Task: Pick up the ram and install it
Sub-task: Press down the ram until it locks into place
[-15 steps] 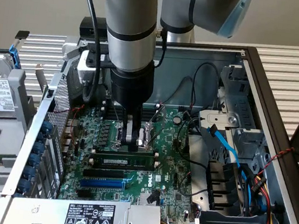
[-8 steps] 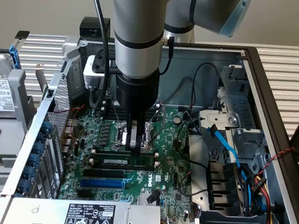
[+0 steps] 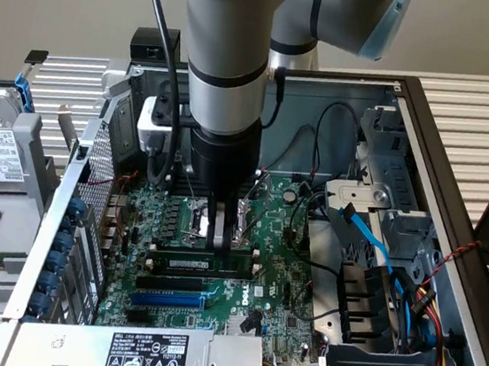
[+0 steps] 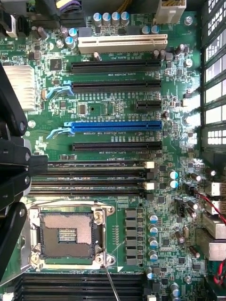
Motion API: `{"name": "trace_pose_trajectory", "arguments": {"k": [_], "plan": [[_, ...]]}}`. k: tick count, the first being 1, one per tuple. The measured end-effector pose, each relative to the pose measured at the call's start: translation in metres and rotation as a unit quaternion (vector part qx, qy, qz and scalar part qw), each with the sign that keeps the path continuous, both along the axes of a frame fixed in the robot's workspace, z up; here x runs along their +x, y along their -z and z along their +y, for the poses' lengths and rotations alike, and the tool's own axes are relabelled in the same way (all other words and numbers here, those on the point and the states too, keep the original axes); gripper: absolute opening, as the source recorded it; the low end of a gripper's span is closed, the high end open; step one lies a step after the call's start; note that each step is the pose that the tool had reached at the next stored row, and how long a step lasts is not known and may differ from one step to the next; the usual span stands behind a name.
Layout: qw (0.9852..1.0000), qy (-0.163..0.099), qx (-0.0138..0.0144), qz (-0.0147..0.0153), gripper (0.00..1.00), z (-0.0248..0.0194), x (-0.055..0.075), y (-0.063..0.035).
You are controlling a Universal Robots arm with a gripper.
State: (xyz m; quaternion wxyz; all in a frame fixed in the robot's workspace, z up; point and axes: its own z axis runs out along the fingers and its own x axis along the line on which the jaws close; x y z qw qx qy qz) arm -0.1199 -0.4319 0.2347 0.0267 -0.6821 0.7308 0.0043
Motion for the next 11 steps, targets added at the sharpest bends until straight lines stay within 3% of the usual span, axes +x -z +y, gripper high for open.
{"name": "trace_pose_trajectory", "arguments": {"k": [6, 11], "plan": [[1.0000, 0.000, 0.0000, 0.0057, 0.10, -0.0031, 0.0015, 0.0008], [1.0000, 0.000, 0.0000, 0.0063, 0.10, -0.0035, 0.0018, 0.0008]]}}
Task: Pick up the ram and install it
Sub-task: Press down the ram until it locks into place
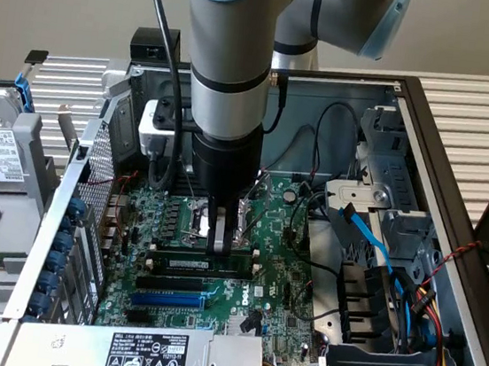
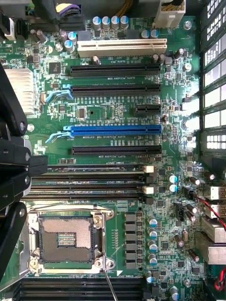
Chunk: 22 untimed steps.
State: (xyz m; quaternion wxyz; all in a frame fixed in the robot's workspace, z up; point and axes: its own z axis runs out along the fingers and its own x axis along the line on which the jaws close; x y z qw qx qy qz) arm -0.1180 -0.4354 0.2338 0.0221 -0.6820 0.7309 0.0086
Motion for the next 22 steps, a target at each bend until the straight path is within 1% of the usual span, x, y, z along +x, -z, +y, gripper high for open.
{"name": "trace_pose_trajectory", "arguments": {"k": [8, 12, 16, 18, 21, 22], "plan": [[1.0000, 0.000, 0.0000, 0.0000, 0.10, -0.0002, 0.0009, 0.0005], [1.0000, -0.007, 0.0000, 0.0002, 0.10, 0.0004, 0.0014, 0.0005], [0.9999, -0.013, 0.0000, 0.0002, 0.10, 0.0005, 0.0014, 0.0047], [0.9999, -0.015, -0.0001, 0.0002, 0.10, 0.0005, 0.0014, 0.0053], [0.9999, -0.017, -0.0001, 0.0003, 0.10, 0.0005, 0.0014, 0.0045], [0.9998, -0.017, 0.0000, 0.0003, 0.10, 0.0005, 0.0014, 0.0001]]}}
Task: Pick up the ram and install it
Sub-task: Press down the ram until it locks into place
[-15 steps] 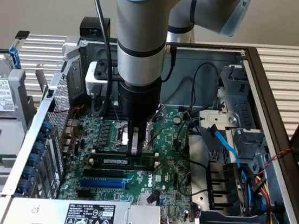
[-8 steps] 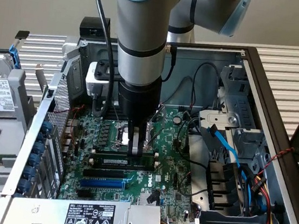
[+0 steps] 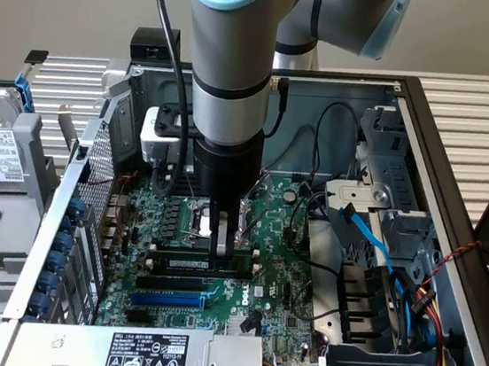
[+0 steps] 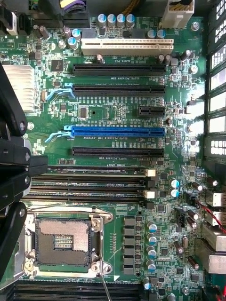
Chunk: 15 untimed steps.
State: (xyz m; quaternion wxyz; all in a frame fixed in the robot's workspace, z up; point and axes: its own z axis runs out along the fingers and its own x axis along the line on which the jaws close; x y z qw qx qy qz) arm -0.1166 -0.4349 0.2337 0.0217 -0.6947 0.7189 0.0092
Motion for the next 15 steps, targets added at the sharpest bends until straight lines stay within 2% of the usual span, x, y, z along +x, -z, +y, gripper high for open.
{"name": "trace_pose_trajectory", "arguments": {"k": [2, 3, 9, 15], "plan": [[1.0000, -0.001, -0.0001, 0.0002, 0.10, 0.0000, 0.000, -0.0073], [1.0000, -0.001, 0.0000, 0.0002, 0.10, 0.0000, 0.000, -0.0074], [0.9998, -0.019, 0.0014, 0.0002, 0.10, 0.0024, 0.000, -0.0020], [0.9996, -0.029, 0.0055, 0.0002, 0.10, 0.0035, 0.000, 0.0036]]}}
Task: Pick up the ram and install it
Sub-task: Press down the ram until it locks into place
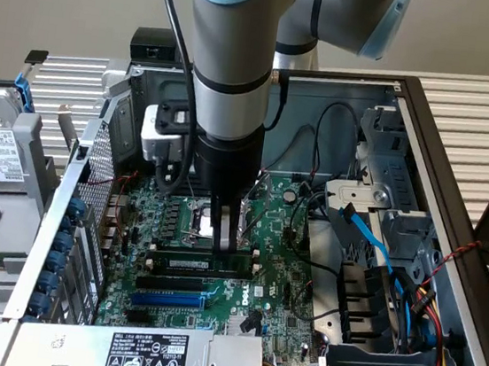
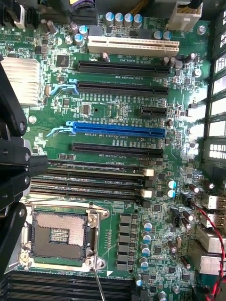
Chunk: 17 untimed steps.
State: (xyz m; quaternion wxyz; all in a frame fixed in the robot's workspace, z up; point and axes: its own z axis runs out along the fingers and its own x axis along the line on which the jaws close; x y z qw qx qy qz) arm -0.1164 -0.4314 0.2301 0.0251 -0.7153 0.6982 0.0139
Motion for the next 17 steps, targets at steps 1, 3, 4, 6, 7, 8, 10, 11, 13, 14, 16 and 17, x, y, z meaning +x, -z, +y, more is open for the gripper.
{"name": "trace_pose_trajectory", "arguments": {"k": [1, 3, 4, 6, 7, 8, 10, 11, 13, 14, 16, 17], "plan": [[1.0000, 0.000, 0.0002, 0.0001, 0.10, -0.0001, 0.000, 0.0004], [1.0000, 0.000, 0.0006, 0.0001, 0.10, 0.0000, 0.000, 0.0009], [1.0000, 0.000, 0.0008, 0.0001, 0.10, 0.0000, 0.000, 0.0011], [1.0000, 0.000, 0.0012, 0.0000, 0.10, 0.0000, 0.000, 0.0015], [1.0000, 0.000, 0.0013, 0.0000, 0.10, 0.0000, 0.000, 0.0017], [1.0000, 0.000, 0.0015, 0.0000, 0.10, 0.0000, 0.000, 0.0020], [1.0000, 0.000, 0.0022, -0.0001, 0.10, 0.0001, 0.000, 0.0028], [1.0000, 0.000, 0.0022, 0.0000, 0.10, 0.0000, 0.000, 0.0031], [1.0000, 0.000, 0.0033, 0.0000, 0.10, 0.0000, 0.000, 0.0028], [1.0000, 0.000, 0.0045, -0.0004, 0.10, 0.0003, -0.001, 0.0000], [1.0000, 0.000, 0.0036, -0.0001, 0.10, 0.0001, -0.003, -0.0089], [1.0000, 0.000, 0.0042, -0.0001, 0.10, 0.0000, -0.005, -0.0106]]}}
